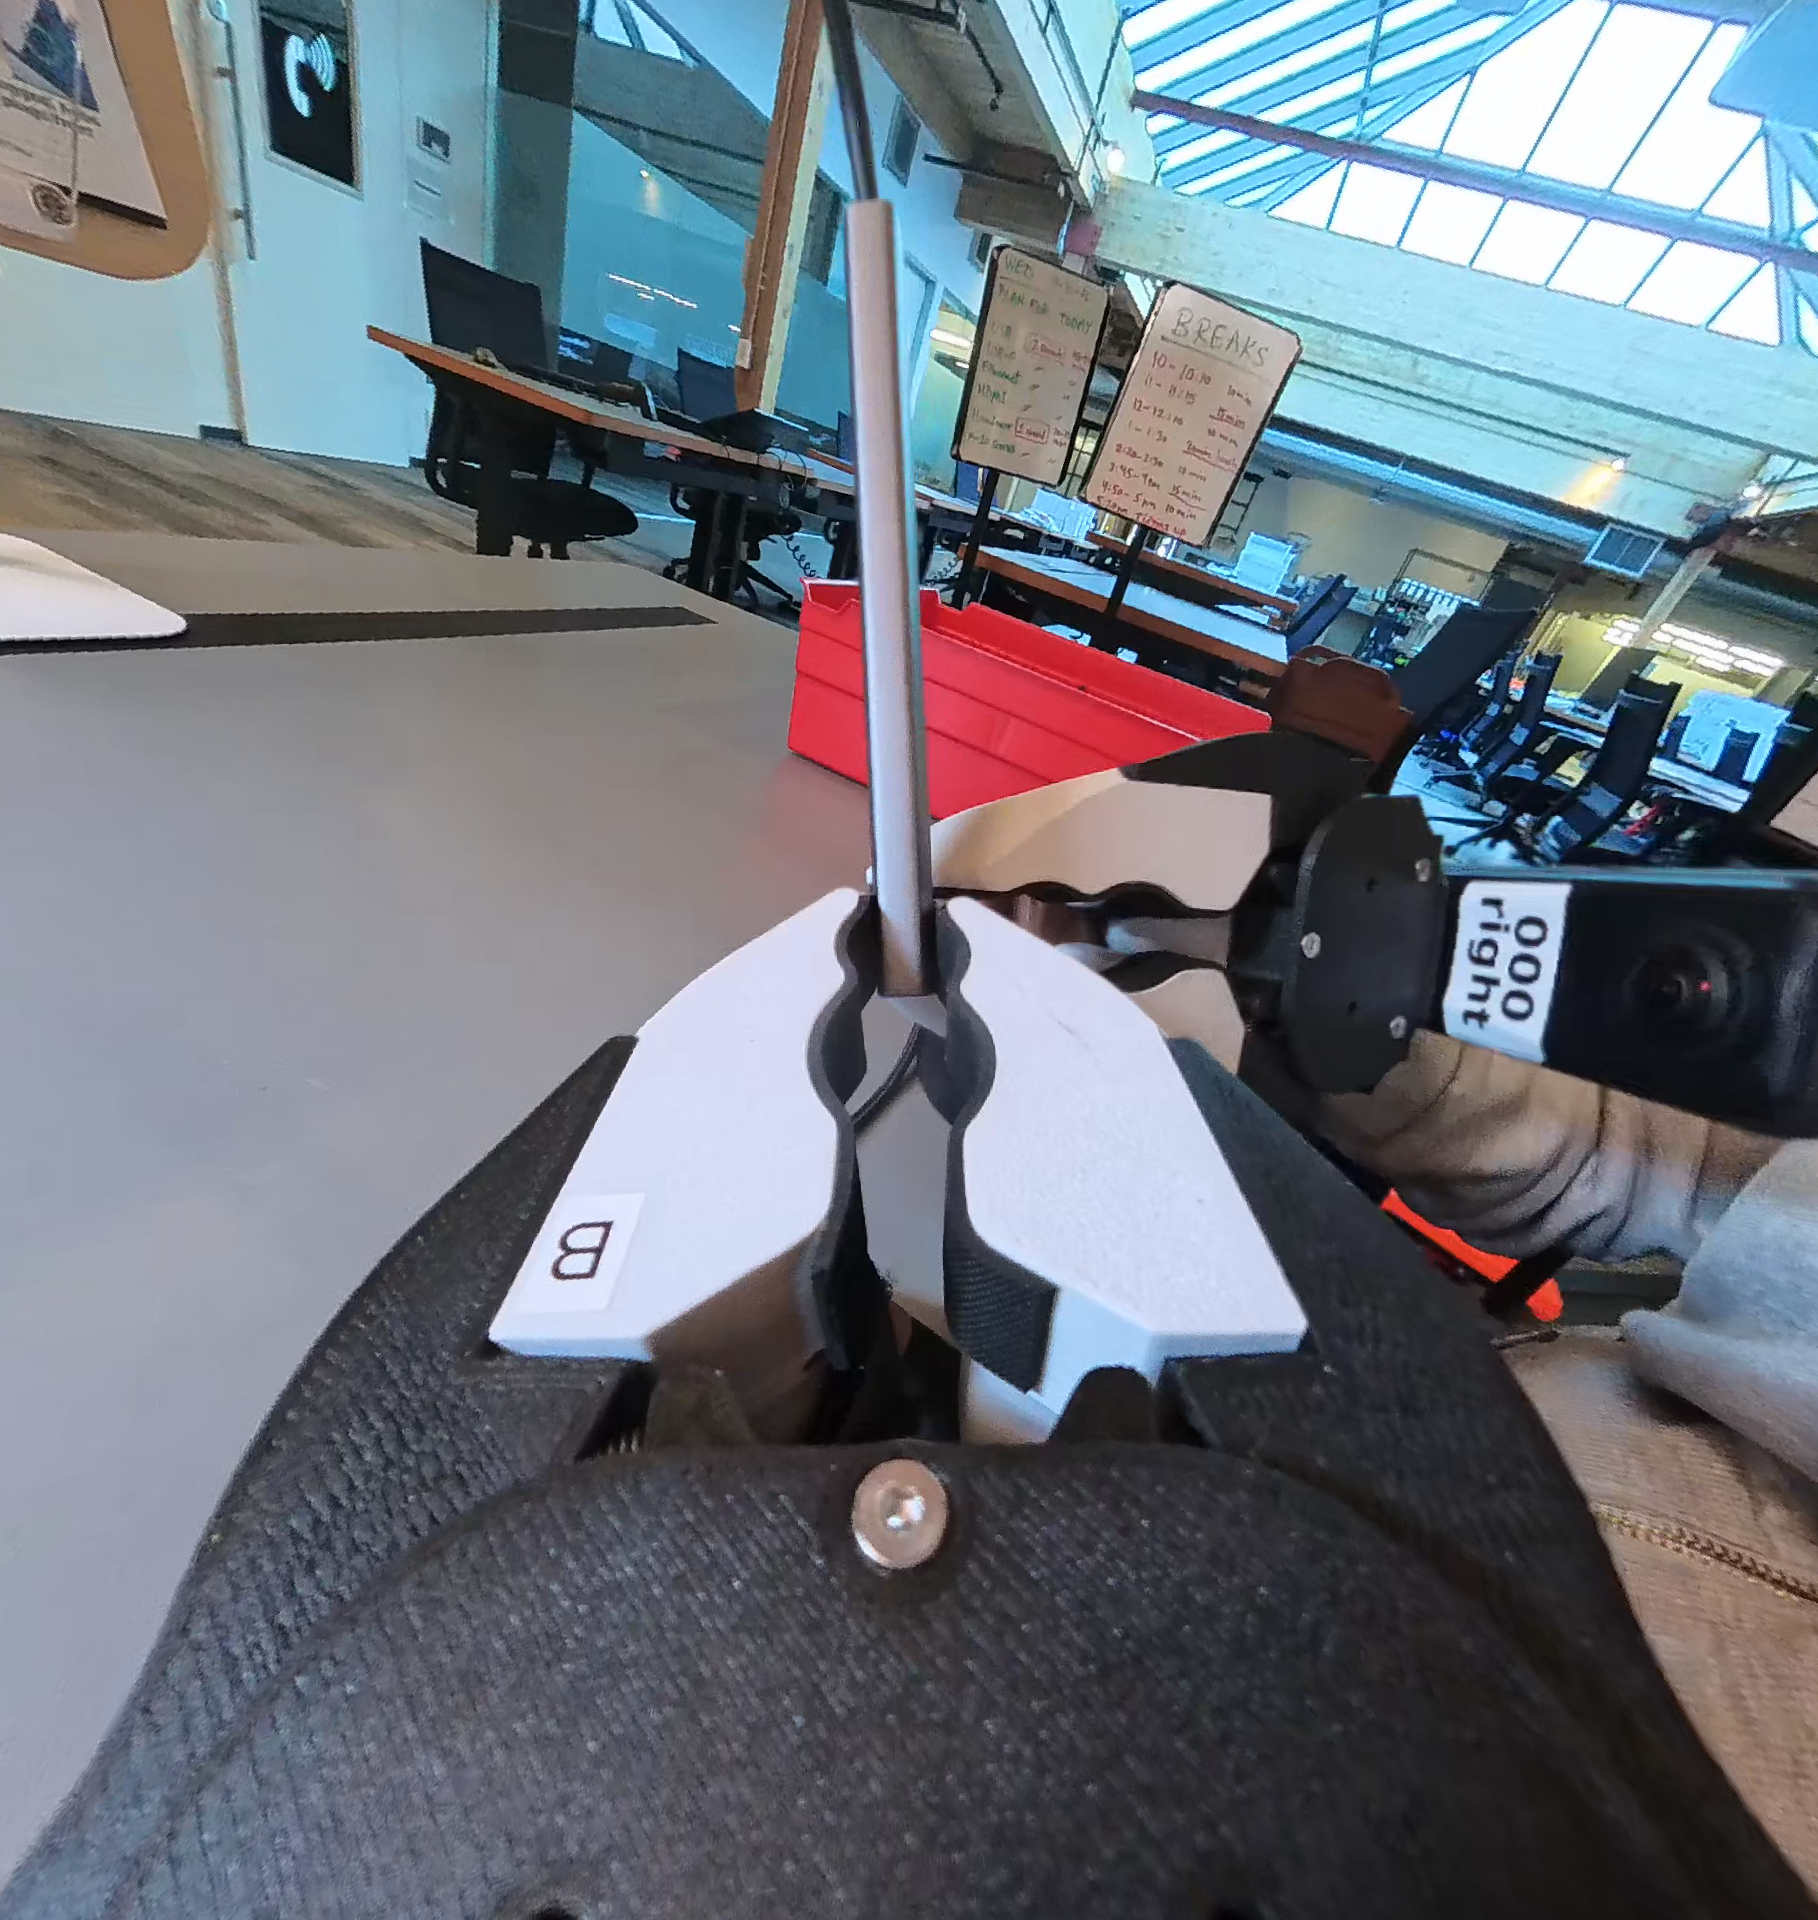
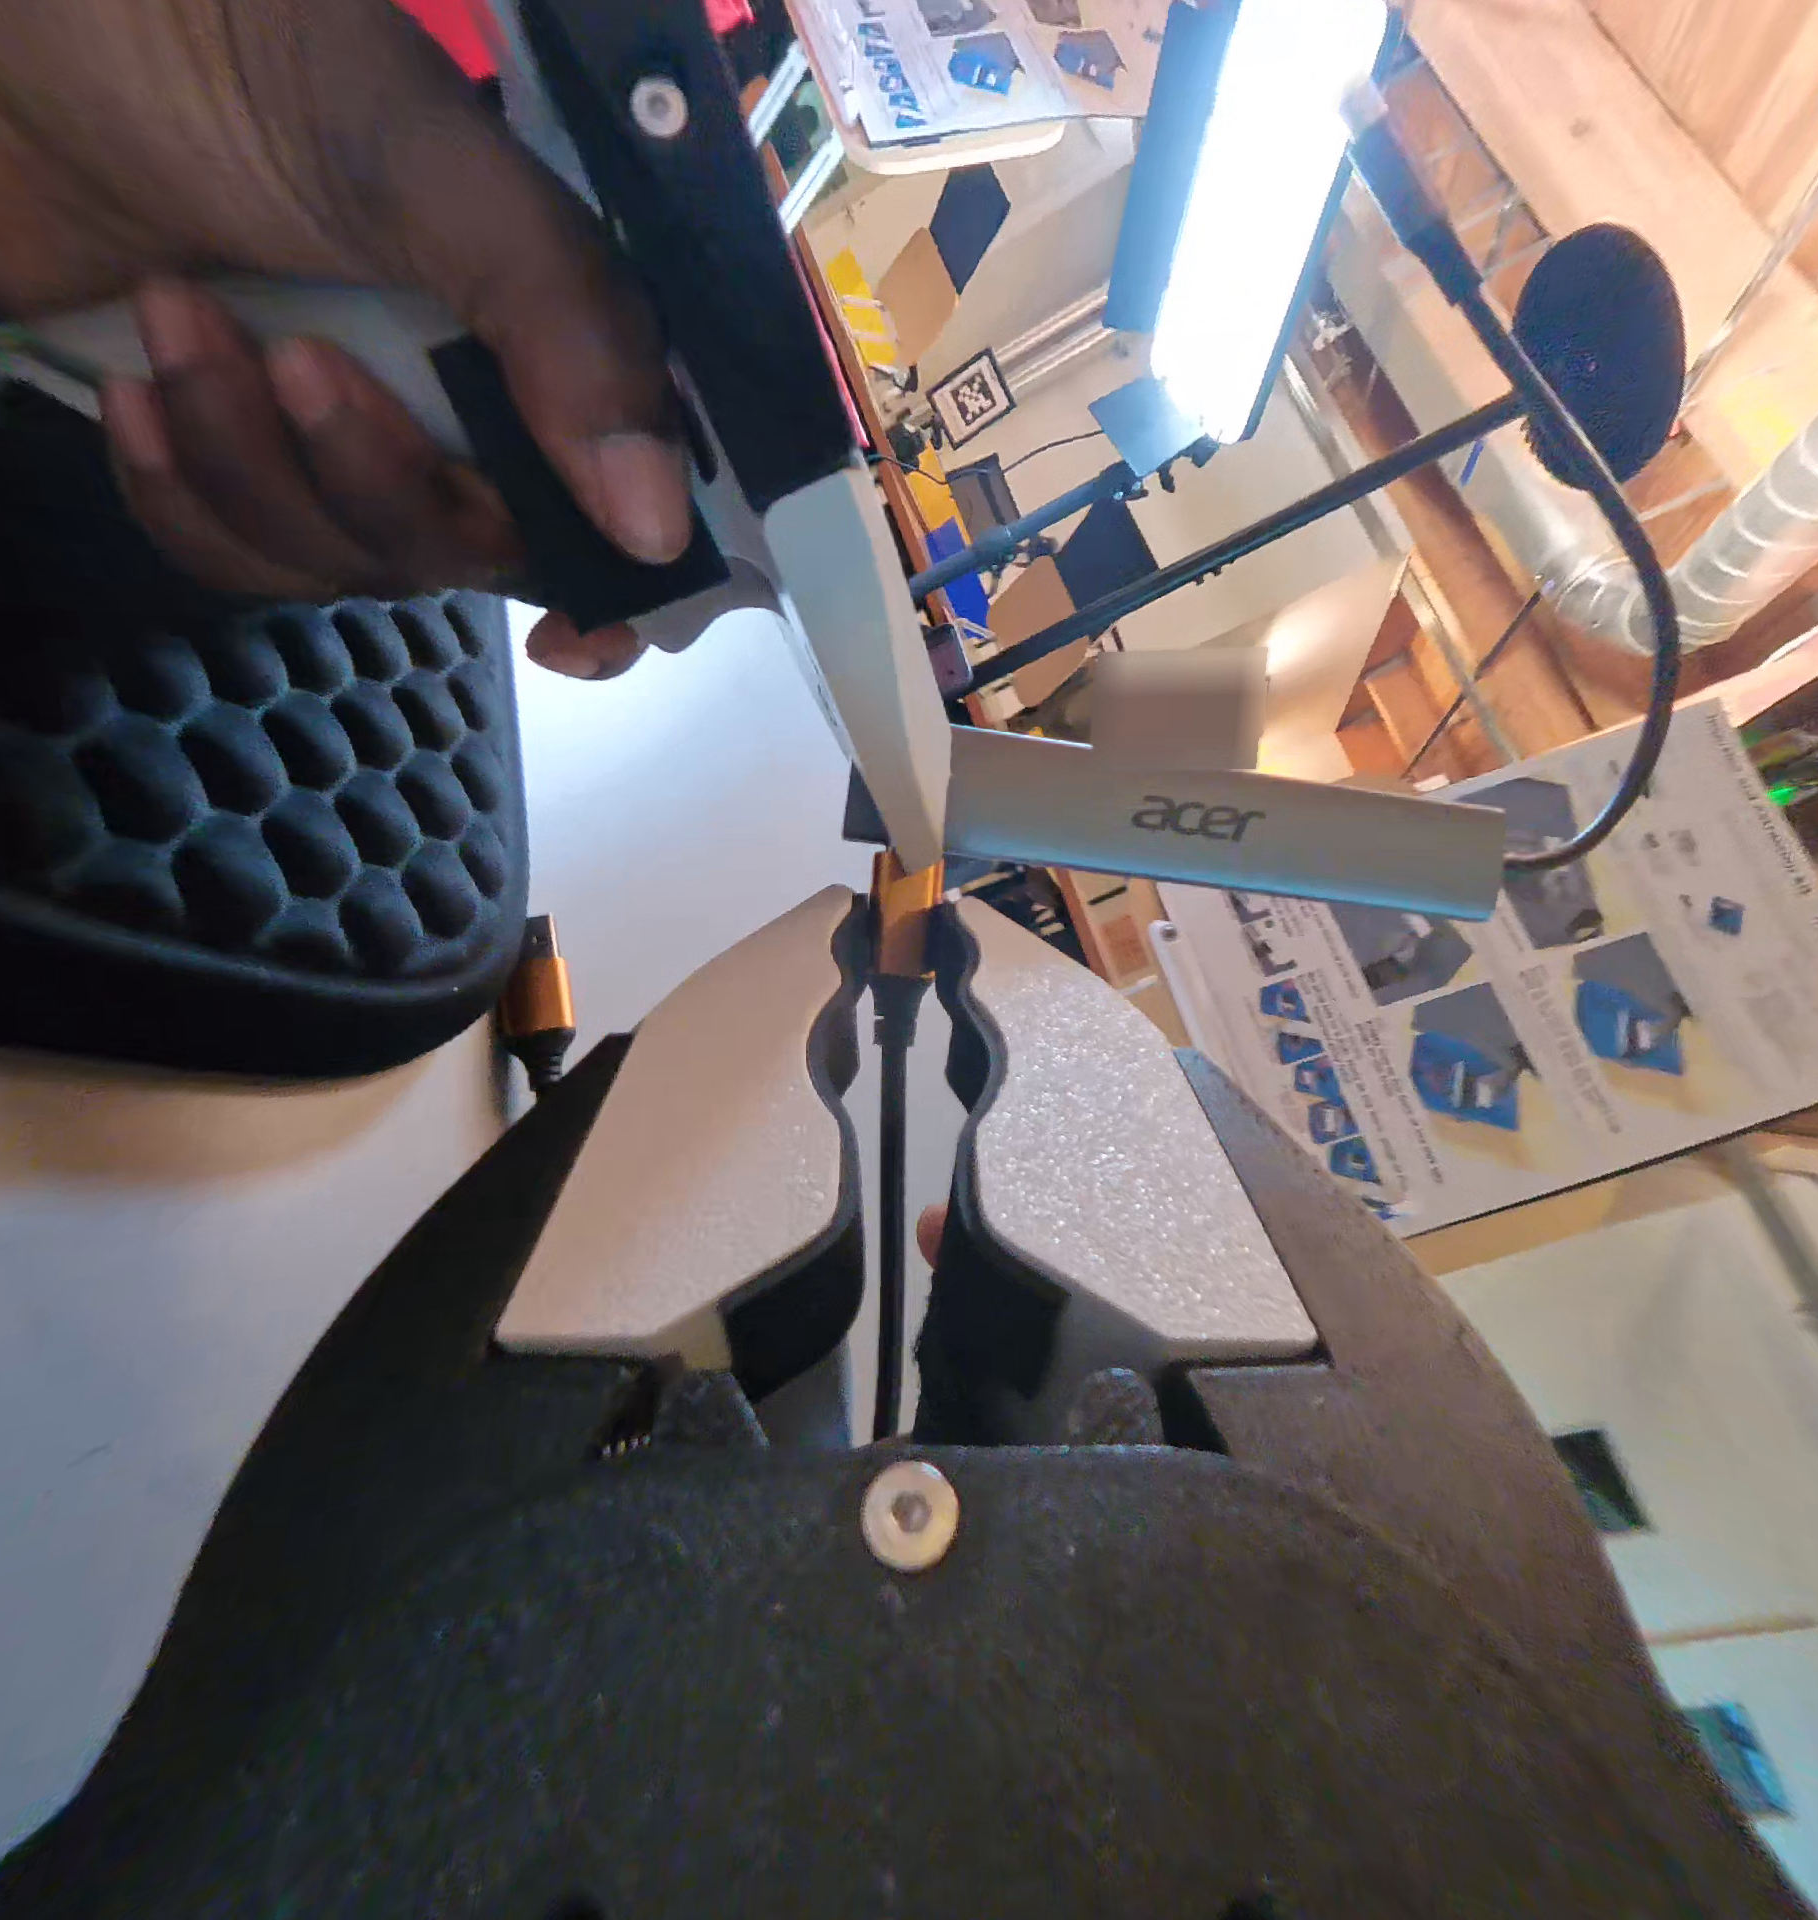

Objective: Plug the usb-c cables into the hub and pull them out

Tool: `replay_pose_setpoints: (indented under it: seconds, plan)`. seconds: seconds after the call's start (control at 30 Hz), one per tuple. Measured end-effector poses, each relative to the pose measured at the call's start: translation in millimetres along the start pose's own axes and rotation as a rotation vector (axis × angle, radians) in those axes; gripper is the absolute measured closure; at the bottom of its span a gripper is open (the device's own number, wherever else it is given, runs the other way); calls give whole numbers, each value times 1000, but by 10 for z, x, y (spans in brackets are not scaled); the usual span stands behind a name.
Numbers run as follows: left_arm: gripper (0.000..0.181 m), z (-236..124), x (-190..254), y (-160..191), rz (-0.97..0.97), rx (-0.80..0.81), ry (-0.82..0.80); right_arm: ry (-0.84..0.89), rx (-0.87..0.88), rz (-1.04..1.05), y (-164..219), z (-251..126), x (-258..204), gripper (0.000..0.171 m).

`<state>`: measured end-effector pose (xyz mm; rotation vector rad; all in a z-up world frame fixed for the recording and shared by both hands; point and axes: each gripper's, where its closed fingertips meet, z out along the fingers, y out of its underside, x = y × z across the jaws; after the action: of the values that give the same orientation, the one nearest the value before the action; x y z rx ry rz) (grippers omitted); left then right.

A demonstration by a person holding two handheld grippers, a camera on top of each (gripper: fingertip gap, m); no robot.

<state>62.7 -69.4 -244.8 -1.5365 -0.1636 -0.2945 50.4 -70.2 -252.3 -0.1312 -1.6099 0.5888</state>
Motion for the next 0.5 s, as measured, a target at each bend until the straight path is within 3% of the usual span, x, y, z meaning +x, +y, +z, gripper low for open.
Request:
replay_pose_setpoints:
  seconds: [0.1,0.5]
  plan:
    - [171,-3,-3,-8,8,8,-9,-31,9,98,-3,0,0,158]
    - [171,30,-29,10,-26,-11,-8,13,49,81,25,10,-2,159]
